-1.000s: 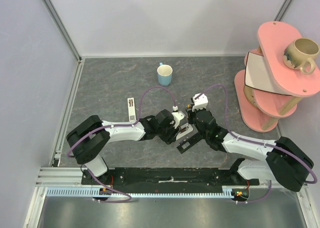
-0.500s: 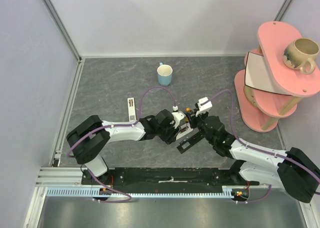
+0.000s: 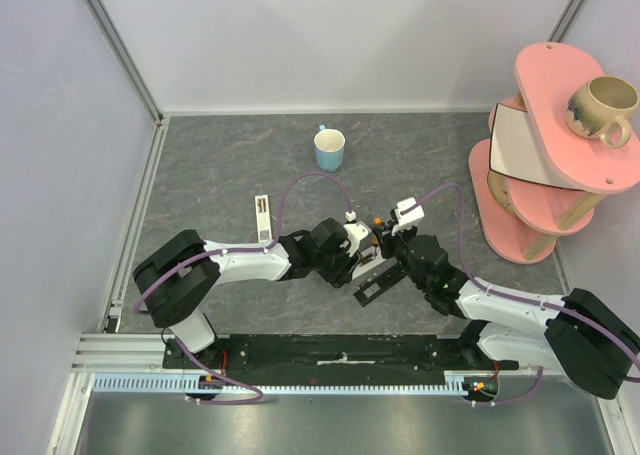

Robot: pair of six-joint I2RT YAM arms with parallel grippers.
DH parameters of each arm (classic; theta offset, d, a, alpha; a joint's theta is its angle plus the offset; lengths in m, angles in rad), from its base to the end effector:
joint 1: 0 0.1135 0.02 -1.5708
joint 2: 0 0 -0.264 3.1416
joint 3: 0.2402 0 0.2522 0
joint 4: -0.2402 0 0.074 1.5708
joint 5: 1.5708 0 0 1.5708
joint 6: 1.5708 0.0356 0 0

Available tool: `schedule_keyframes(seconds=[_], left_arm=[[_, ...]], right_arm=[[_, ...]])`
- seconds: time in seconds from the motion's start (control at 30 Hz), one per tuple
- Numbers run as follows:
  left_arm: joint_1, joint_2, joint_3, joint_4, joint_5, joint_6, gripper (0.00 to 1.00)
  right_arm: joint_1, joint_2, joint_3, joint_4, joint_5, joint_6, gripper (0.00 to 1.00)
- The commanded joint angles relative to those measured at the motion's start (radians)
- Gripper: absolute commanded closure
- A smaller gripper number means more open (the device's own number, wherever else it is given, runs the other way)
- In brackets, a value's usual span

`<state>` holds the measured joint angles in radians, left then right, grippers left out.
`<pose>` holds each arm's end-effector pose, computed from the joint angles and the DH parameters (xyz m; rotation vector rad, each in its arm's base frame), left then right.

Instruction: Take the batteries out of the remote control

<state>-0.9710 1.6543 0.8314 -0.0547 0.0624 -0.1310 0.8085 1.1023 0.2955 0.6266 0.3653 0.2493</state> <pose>0.1803 -0.2675 0.1535 1.0570 2.2970 -0.5453 0.1605 0.1497 0.1945 -0.2225 1.7467 0.4551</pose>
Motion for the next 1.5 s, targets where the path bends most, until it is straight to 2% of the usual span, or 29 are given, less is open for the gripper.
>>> schedule_keyframes(seconds=[0.0,0.27,0.67,0.93,1.17,1.47], left_arm=[[0.003,0.035,-0.005,-0.06,-0.027,0.041,0.98],[0.002,0.036,-0.003,-0.062,-0.026,0.041,0.98],[0.002,0.036,-0.005,-0.062,-0.021,0.037,0.98],[0.003,0.035,-0.005,-0.062,-0.029,0.037,0.98],[0.002,0.045,0.0,-0.063,-0.022,0.036,0.98],[0.003,0.052,0.002,-0.062,-0.022,0.034,0.98]], right_arm=[[0.0,0.027,0.016,0.053,0.038,-0.039,1.0],[0.023,0.099,0.027,0.058,0.087,-0.067,1.0],[0.165,0.177,-0.002,0.091,0.231,-0.105,1.0],[0.164,0.188,-0.122,0.206,0.259,0.071,1.0],[0.086,0.136,-0.217,0.259,0.17,0.183,1.0],[-0.049,0.16,-0.274,0.422,-0.077,0.252,1.0]])
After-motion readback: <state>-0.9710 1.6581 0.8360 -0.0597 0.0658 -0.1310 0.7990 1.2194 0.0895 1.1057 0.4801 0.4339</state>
